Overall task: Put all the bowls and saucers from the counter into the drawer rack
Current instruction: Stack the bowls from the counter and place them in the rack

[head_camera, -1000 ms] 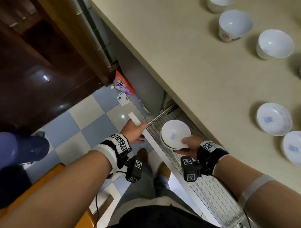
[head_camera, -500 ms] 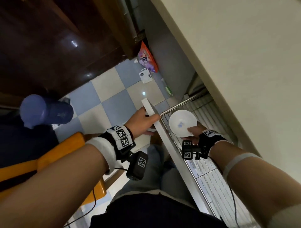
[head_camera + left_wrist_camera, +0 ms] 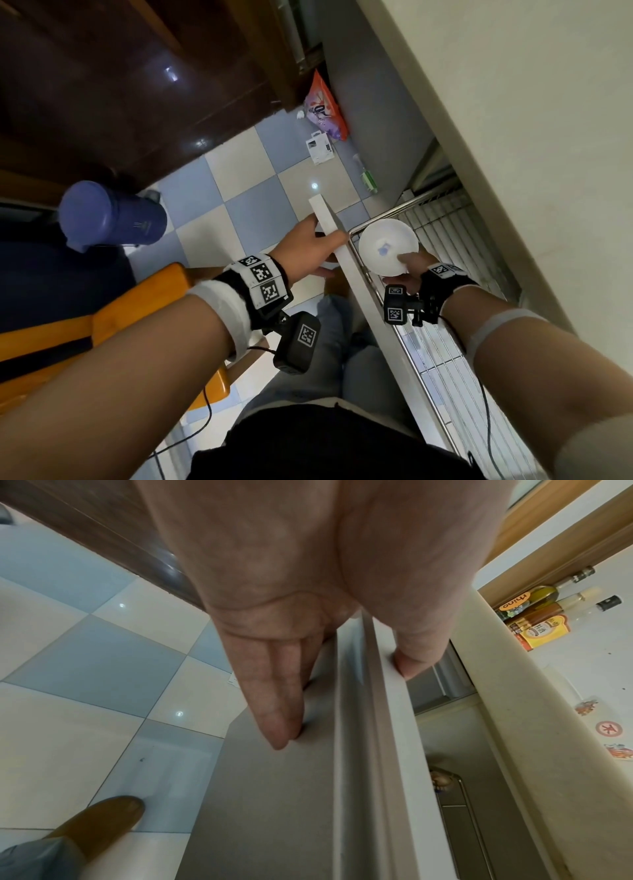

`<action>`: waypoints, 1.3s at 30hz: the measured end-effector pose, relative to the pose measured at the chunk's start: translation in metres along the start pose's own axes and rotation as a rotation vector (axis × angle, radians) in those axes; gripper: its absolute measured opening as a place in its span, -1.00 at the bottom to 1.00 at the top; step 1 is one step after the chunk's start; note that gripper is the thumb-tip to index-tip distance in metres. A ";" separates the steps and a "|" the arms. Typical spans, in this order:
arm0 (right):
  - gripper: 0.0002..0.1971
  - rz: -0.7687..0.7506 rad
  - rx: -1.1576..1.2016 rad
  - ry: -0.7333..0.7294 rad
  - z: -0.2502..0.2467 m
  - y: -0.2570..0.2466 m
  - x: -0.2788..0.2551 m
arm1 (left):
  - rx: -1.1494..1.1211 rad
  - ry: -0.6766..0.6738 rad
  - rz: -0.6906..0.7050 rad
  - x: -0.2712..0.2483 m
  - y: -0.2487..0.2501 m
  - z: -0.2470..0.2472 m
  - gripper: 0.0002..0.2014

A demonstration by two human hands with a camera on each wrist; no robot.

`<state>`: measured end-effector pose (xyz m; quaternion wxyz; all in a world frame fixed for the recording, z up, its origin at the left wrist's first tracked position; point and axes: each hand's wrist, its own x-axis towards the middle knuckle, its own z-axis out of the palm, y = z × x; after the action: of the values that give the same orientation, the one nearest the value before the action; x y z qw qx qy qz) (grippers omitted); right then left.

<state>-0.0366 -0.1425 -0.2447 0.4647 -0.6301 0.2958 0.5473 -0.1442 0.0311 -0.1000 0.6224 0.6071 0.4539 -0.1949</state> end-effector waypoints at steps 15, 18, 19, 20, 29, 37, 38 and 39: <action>-0.88 -0.098 -0.281 0.135 -0.017 -0.023 -0.061 | 0.284 -0.141 -0.123 -0.007 0.027 -0.020 -0.27; -0.83 -0.127 -0.211 0.152 -0.015 -0.034 -0.088 | 0.546 -0.091 -0.081 0.000 0.050 -0.036 -0.06; -0.84 -0.119 -0.151 0.134 -0.013 -0.041 -0.100 | 0.578 -0.029 -0.038 0.005 0.061 -0.040 -0.08; -0.83 -0.103 -0.094 0.094 -0.007 -0.047 -0.118 | 0.582 0.040 0.021 0.007 0.074 -0.044 -0.18; -0.73 -0.522 0.246 0.178 0.029 -0.115 -0.250 | 0.600 -0.355 0.283 -0.002 0.233 -0.035 -0.73; -0.74 -0.636 0.519 0.440 -0.040 -0.142 -0.287 | 0.534 -0.436 0.320 0.011 0.322 0.027 -0.94; -0.75 -0.638 0.552 0.450 -0.049 -0.149 -0.285 | 0.523 -0.442 0.319 0.016 0.331 0.035 -0.94; -0.77 -0.638 0.584 0.453 -0.058 -0.159 -0.283 | 0.508 -0.440 0.318 0.019 0.340 0.043 -0.93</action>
<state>0.0636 -0.1710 0.0677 0.6905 -0.6361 0.3226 0.1207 0.1493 0.0608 0.0747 0.5571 0.7487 0.1466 -0.3280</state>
